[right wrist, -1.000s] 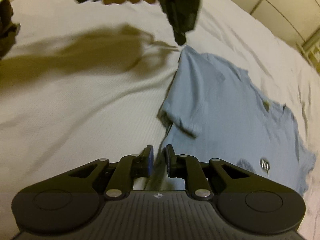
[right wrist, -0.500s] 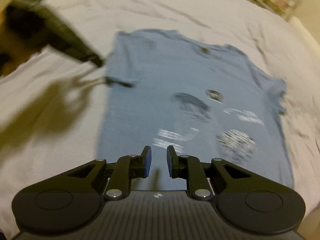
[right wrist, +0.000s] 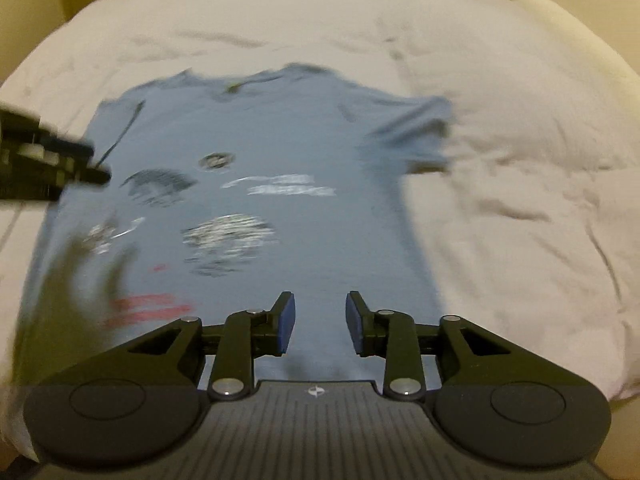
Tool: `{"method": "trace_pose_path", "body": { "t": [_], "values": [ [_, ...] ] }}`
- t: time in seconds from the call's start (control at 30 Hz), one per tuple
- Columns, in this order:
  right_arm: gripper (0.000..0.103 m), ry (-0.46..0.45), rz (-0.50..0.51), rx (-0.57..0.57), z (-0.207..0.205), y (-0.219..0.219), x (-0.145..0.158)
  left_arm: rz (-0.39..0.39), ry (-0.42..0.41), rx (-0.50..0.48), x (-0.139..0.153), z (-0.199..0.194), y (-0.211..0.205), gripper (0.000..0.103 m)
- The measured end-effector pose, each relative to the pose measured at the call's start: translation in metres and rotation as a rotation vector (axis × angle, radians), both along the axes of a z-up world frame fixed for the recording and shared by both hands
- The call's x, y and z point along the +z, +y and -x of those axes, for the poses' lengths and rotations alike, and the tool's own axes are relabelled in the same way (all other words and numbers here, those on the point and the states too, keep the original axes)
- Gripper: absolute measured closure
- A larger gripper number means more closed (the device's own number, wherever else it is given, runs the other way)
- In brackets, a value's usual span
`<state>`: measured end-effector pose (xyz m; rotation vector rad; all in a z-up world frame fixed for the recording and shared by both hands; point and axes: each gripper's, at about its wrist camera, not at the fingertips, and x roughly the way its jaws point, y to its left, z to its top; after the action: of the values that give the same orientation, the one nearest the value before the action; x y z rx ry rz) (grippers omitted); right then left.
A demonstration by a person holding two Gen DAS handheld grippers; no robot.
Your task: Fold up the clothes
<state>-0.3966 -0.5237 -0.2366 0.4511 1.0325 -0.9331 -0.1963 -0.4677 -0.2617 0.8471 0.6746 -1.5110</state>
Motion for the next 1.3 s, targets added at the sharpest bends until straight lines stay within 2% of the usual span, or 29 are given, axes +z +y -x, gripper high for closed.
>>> {"method": "trace_pose_path", "body": {
  "t": [0.1, 0.2, 0.37, 0.5, 0.73, 0.93, 1.0, 1.17, 1.27, 1.3],
  "values": [
    [0.065, -0.02, -0.001, -0.016, 0.046, -0.025, 0.008, 0.013, -0.01, -0.036, 0.01, 0.048, -0.019, 0.062],
    [0.065, -0.041, -0.005, -0.037, 0.089, -0.05, 0.016, 0.038, -0.036, -0.072, 0.016, 0.08, -0.041, 0.058],
    [0.065, -0.099, -0.041, -0.141, 0.119, -0.086, 0.023, 0.061, -0.08, -0.127, 0.007, 0.112, -0.079, 0.054],
    [0.065, -0.109, -0.027, -0.139, 0.131, -0.111, 0.029, 0.029, -0.095, -0.146, -0.004, 0.133, -0.106, 0.054],
    [0.063, -0.128, -0.044, -0.011, 0.136, -0.182, 0.021, -0.004, -0.144, -0.136, -0.022, 0.168, -0.154, 0.054],
    [0.063, -0.178, -0.126, 0.204, 0.118, -0.278, -0.008, -0.003, -0.267, -0.099, -0.056, 0.208, -0.203, 0.055],
    [0.063, -0.192, -0.138, 0.27, 0.108, -0.31, -0.013, -0.007, -0.314, -0.129, -0.069, 0.227, -0.219, 0.055],
    [0.062, -0.221, -0.171, 0.369, 0.085, -0.376, -0.024, -0.001, -0.468, -0.275, -0.102, 0.27, -0.252, 0.057],
    [0.06, -0.234, -0.201, 0.413, 0.071, -0.4, -0.033, -0.021, -0.542, -0.329, -0.124, 0.282, -0.272, 0.067],
    [0.057, -0.24, -0.214, 0.427, 0.067, -0.407, -0.037, -0.028, -0.562, -0.334, -0.13, 0.282, -0.277, 0.075]
  ]
}}
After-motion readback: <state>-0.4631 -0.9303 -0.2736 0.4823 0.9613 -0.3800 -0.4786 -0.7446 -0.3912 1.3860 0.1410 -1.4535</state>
